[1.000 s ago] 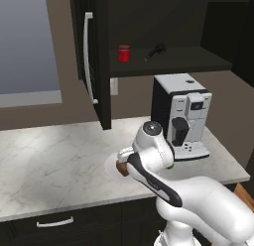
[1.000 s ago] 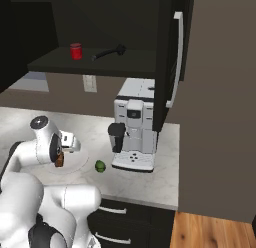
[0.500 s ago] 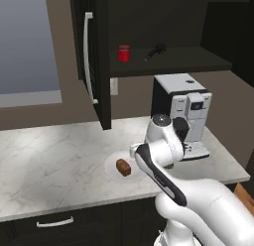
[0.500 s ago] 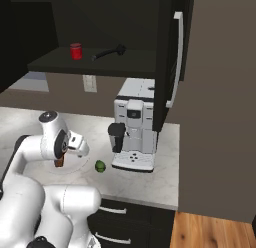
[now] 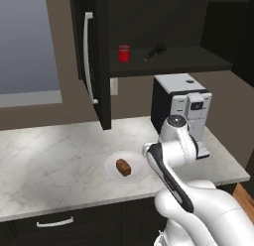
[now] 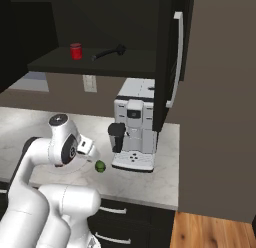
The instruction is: Pick the avocado and bread from the counter and place them on the plate. Then pick the jam from the cabinet and place it next to the plate. Lastly close the cabinet door.
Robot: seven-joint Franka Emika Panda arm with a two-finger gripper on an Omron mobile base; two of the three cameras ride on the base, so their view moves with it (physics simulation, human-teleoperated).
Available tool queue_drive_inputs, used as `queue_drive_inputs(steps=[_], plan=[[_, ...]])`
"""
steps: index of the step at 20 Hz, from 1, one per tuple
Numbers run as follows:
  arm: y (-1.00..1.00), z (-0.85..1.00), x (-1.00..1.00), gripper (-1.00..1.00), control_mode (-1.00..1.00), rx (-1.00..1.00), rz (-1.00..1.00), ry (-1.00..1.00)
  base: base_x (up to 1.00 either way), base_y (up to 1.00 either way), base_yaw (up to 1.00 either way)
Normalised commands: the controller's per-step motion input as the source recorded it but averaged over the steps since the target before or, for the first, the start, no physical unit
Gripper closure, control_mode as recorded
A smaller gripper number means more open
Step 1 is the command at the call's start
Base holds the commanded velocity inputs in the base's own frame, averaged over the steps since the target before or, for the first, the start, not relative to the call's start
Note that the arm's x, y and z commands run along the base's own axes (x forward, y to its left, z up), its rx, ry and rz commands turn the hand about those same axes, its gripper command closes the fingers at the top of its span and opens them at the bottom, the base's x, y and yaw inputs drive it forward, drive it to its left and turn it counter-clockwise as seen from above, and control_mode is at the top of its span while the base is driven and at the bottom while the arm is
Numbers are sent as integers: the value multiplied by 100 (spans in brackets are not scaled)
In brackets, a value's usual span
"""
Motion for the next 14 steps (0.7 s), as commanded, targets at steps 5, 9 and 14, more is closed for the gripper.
queue_drive_inputs(steps=[5, 9, 14], plan=[[-34, 0, 0, -100, -100, 4, 0, 0, 0, 0, 0], [-14, 0, 0, -100, -100, 0, 5, 0, 0, 0, 0], [-3, 0, 0, -100, -100, 0, 13, 0, 0, 0, 0]])
